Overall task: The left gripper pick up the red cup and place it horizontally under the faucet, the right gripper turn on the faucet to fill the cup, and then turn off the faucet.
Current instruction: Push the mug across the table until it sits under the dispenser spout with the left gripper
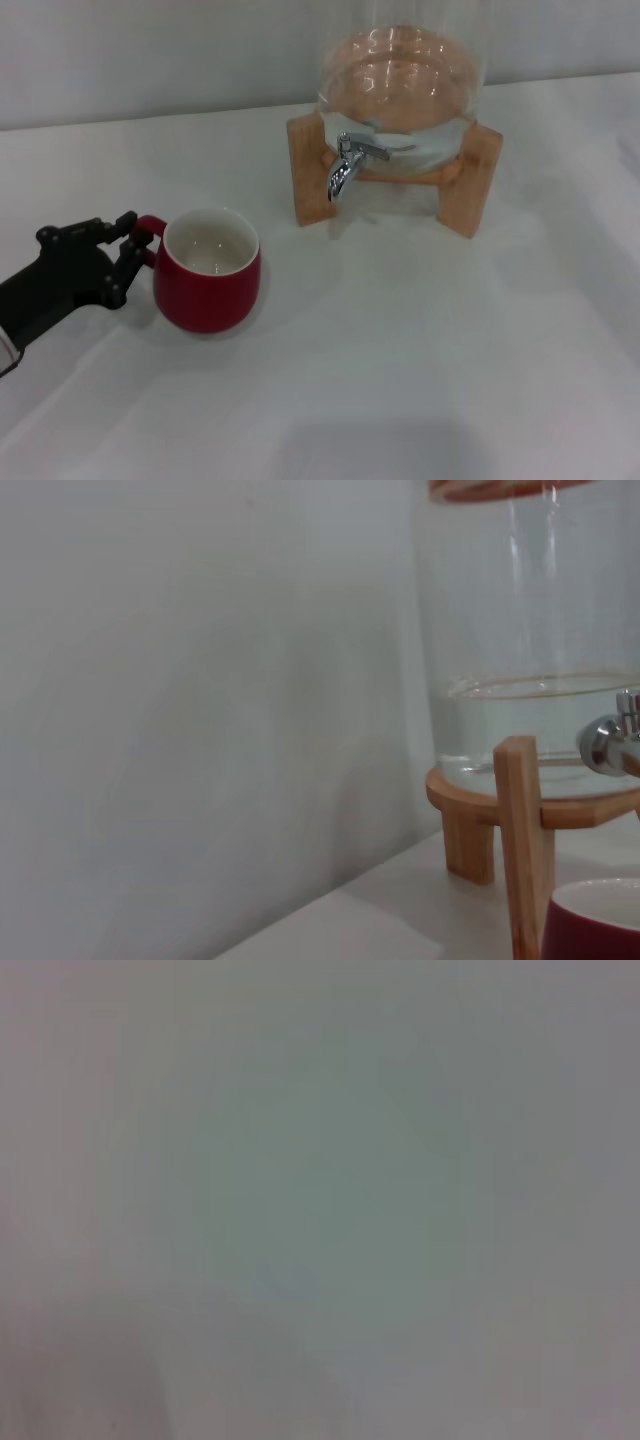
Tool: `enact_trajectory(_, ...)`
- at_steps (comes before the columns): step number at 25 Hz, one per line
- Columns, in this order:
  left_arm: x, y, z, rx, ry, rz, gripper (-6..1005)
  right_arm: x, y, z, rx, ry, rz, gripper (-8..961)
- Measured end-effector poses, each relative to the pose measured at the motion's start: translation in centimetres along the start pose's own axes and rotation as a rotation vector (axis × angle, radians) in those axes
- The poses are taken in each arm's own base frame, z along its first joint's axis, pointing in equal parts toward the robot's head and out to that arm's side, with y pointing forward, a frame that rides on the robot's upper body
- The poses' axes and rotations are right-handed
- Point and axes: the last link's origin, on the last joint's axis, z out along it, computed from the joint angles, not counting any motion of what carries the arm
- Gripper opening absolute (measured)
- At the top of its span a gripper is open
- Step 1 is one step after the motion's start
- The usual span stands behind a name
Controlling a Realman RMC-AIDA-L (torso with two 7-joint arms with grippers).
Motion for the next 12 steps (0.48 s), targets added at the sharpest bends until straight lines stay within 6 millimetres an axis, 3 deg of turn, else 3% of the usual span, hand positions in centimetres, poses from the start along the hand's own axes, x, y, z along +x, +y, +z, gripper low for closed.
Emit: enact_trajectory(12, 1.5, -0.6, 2.2, -0.022, 0.002, 0.039, 162, 0.1, 0.0, 0.0, -0.002, 0.003, 0.002, 631)
